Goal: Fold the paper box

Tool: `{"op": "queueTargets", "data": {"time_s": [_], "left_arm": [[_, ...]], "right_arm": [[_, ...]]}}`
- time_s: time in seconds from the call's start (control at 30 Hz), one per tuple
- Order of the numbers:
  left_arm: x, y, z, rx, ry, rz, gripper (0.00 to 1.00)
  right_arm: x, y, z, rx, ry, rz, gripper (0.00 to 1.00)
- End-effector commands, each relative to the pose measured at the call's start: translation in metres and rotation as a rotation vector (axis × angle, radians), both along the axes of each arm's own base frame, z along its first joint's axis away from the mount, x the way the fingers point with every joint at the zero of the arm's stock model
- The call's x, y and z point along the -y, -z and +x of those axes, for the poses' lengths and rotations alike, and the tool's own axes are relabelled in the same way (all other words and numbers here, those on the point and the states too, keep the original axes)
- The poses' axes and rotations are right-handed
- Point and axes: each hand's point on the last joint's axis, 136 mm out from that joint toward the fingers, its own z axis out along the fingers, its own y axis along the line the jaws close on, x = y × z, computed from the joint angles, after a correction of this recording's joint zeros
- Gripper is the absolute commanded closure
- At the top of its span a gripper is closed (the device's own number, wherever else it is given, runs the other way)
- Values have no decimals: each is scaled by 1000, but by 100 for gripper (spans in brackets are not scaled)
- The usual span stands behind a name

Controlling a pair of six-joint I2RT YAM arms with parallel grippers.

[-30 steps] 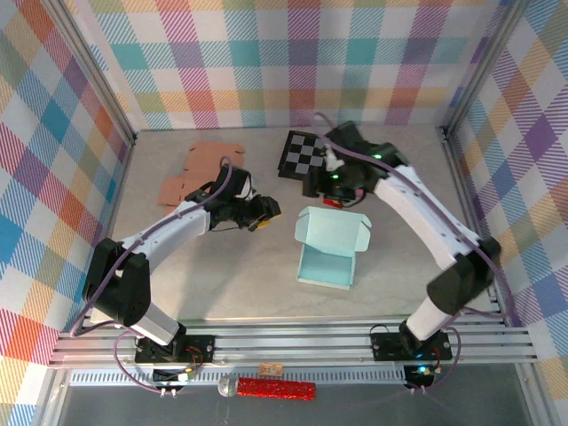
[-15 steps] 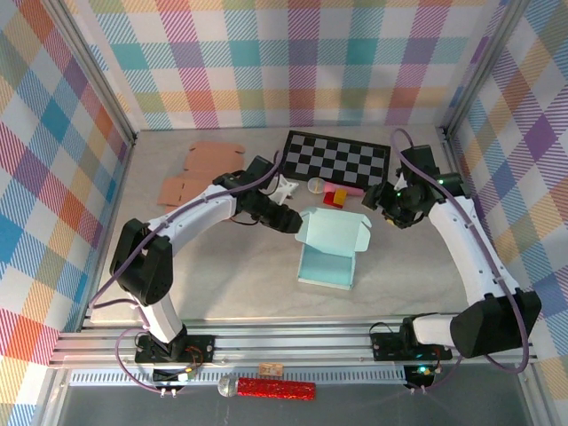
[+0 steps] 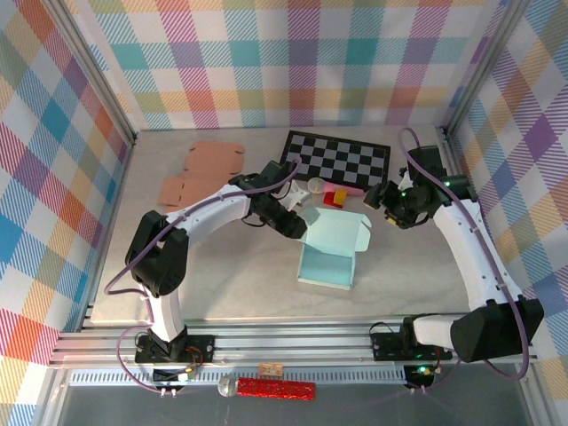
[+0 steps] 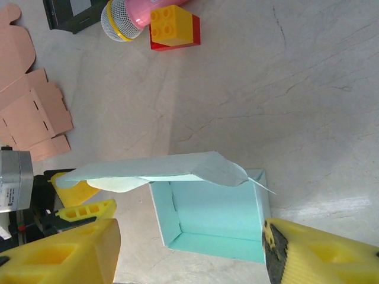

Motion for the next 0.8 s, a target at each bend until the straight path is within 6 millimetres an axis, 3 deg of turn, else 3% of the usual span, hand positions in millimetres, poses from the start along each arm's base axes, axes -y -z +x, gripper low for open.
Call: {"op": "queueTargets", "data": {"time_s": [0.0,0.5,0.63,0.77], "left_arm": [[10,-7,8,47,20,-14,60],[19,-3,9,63,37,1,75],[19,-4,8,80,40,9,84],[13,-10,8,121,43,24,100]], "right_arm": [[-5,6,0,-29,-13,30,35],[-9,16,2,-54,-27,48,37],[-10,18,1,-57,-33,49,37],[-10,22,3,-52,-61,39,37]]}}
